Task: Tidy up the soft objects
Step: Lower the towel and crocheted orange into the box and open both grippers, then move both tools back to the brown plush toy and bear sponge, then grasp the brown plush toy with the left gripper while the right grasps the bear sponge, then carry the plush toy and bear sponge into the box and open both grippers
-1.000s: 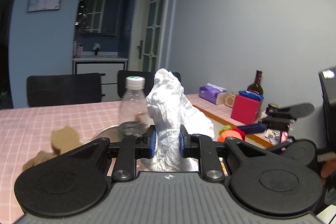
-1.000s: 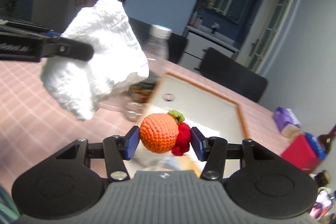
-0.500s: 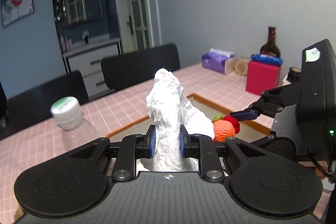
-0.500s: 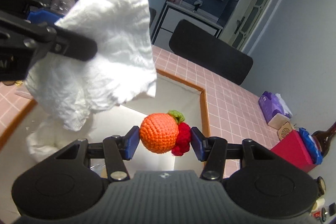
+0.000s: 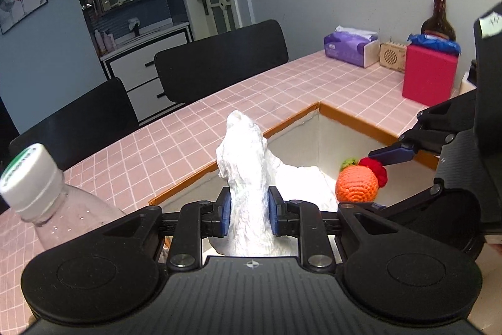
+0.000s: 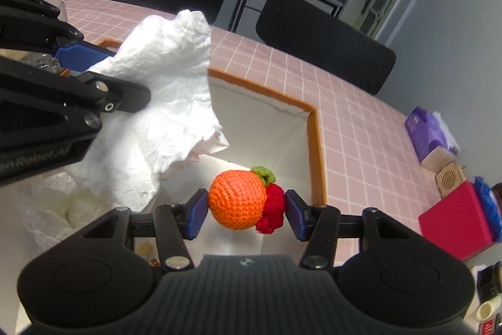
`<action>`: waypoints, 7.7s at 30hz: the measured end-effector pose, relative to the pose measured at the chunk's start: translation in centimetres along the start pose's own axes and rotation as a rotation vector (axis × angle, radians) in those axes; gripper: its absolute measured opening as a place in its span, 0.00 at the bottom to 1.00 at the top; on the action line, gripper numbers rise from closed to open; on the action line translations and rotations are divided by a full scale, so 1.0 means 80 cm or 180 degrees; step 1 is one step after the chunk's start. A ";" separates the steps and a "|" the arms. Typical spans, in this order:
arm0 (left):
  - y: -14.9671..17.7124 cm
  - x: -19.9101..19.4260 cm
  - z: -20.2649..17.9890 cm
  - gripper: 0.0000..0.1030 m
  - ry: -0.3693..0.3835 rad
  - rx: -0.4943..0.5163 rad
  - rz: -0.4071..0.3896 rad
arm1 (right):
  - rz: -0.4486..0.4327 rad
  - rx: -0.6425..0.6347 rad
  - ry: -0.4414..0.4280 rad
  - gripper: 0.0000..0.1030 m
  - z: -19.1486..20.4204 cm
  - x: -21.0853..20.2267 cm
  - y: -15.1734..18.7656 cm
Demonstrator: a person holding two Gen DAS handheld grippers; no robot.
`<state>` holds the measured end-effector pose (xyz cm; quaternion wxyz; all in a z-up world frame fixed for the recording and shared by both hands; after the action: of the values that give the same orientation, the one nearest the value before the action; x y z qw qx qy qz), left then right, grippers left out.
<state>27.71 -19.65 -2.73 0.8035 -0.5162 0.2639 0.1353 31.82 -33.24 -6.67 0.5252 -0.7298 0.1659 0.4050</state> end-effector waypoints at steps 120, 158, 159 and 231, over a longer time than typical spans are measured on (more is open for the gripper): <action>0.261 -0.022 0.292 0.71 -0.0001 -0.1211 0.0609 | -0.1004 0.0453 -0.1120 0.60 0.298 0.107 -0.045; 0.233 -0.254 0.226 0.51 -0.0029 -0.1564 -0.0559 | -0.1570 0.0283 -0.0677 0.58 0.281 -0.148 0.071; 0.228 -0.259 0.220 0.51 0.0027 -0.1523 -0.0619 | -0.1565 0.0307 -0.0633 0.58 0.274 -0.156 0.076; 0.041 -0.089 -0.033 0.59 -0.0215 0.0586 -0.0399 | -0.0260 0.0205 0.0220 0.68 0.031 -0.094 0.080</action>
<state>19.51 -20.27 -2.07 0.8628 -0.4508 0.2152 0.0774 21.86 -34.90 -5.25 0.5584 -0.7323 0.1670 0.3521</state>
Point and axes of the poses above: each gripper's, at about its wrist camera, not at the fingertips, and x roughly the way its jaws point, z to its left, y to its underside, the point moved 1 cm from there along x, roughly the way its jaws point, and after that the axes turned 12 degrees about -y, right-handed, at the moved point
